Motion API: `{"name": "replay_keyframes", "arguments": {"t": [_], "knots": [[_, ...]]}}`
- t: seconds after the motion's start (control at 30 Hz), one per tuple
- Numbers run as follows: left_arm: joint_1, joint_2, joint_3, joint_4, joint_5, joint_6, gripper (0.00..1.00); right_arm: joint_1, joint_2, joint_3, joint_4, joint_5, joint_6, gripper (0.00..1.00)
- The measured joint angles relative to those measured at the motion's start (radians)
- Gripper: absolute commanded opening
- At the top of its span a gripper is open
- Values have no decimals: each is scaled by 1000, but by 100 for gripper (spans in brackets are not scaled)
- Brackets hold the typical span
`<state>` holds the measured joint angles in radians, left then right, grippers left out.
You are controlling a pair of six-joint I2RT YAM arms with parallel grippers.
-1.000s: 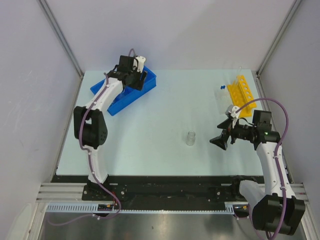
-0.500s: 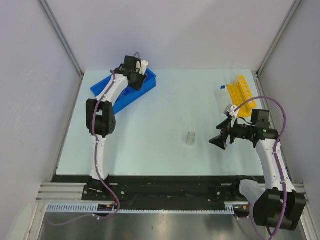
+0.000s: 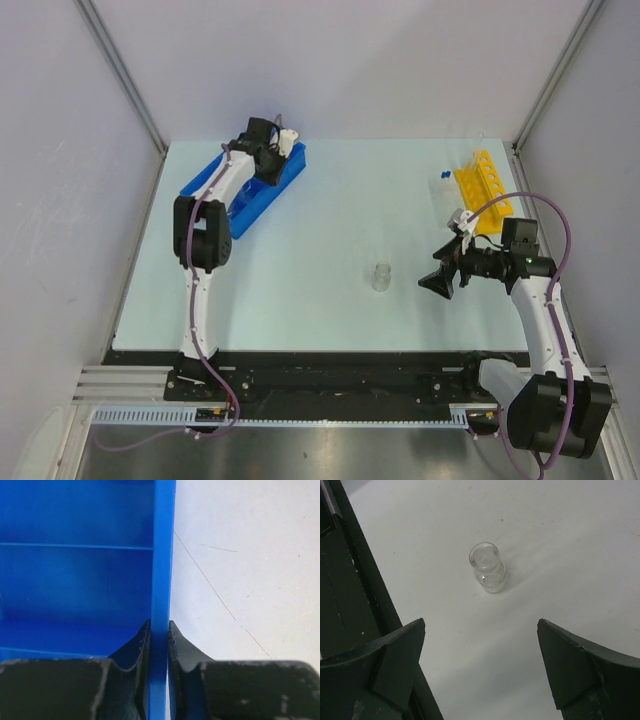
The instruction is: Organize the chemistry lab equipment
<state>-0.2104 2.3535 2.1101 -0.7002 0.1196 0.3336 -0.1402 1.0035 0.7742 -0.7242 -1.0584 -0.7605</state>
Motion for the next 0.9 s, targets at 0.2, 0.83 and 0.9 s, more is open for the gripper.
{"name": "replay_keyframes", "arguments": {"t": [0.2,0.83,0.9], "knots": [[-1,-43,-77,46,20,11,16,1,-1,0,0,0,0,100],[-165,-551,-785,146,75,66,17,21,-34,0,1,0,0,100],[-203,-588,-833,158,74,48,18,22,-35,0,1,0,0,100]]}}
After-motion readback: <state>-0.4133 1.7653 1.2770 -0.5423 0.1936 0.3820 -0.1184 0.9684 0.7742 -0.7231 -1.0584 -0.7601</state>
